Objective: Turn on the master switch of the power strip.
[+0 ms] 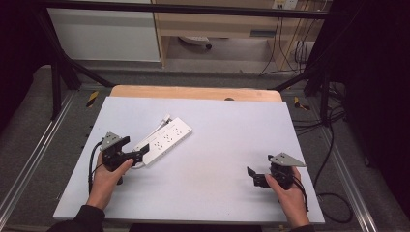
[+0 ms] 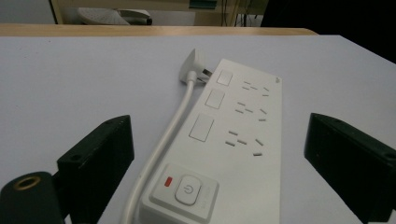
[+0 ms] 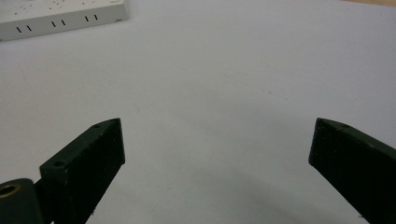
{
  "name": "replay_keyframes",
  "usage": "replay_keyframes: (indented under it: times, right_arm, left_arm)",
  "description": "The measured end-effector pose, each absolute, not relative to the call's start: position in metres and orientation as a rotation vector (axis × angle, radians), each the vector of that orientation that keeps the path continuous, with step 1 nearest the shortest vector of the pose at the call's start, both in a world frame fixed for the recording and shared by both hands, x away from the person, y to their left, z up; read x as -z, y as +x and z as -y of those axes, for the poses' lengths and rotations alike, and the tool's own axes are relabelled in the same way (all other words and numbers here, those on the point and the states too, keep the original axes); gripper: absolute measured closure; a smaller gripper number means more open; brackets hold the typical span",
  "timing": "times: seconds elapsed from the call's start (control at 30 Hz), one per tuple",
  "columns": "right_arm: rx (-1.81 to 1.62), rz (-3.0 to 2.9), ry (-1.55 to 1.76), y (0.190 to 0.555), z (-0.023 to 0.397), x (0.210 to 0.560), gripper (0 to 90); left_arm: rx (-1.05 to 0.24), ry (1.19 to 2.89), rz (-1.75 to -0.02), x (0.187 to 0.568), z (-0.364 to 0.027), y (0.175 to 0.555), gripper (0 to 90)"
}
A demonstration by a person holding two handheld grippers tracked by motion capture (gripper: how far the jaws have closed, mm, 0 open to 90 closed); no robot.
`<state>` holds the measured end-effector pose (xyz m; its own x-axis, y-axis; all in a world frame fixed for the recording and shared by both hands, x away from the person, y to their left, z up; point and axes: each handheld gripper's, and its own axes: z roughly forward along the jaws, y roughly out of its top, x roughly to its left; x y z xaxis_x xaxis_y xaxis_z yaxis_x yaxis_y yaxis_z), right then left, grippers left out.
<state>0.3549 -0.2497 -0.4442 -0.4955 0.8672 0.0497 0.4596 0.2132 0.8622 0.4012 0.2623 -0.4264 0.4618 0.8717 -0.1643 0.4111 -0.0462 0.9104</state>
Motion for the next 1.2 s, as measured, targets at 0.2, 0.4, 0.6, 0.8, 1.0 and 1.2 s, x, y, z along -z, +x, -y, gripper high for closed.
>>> replay_keyframes:
  times: [0.2,0.4,0.6,0.8,1.0,1.2]
  right_arm:
    - [-1.218,-2.041,1.231,0.355,0.25,0.444,4.0]
    - [-1.221,-2.038,1.238,0.354,0.25,0.444,3.9]
    - [-1.213,-2.038,1.236,0.355,0.251,0.445,3.9]
    - [-1.216,-2.035,1.24,0.355,0.251,0.444,3.8]
    - [-1.217,-2.036,1.241,0.355,0.251,0.444,3.9]
    - [-1.214,-2.035,1.242,0.355,0.251,0.444,3.9]
  left_arm:
    - [-0.565,1.649,-1.137,0.418,-0.266,0.401,8.0]
    - [-0.57,1.644,-1.151,0.408,-0.27,0.4,7.9]
    - [-0.562,1.645,-1.142,0.399,-0.271,0.394,7.9]
    - [-0.572,1.648,-1.143,0.392,-0.274,0.386,7.6]
    - [-0.576,1.655,-1.136,0.385,-0.28,0.378,7.6]
    - [-0.58,1.654,-1.132,0.381,-0.286,0.371,7.6]
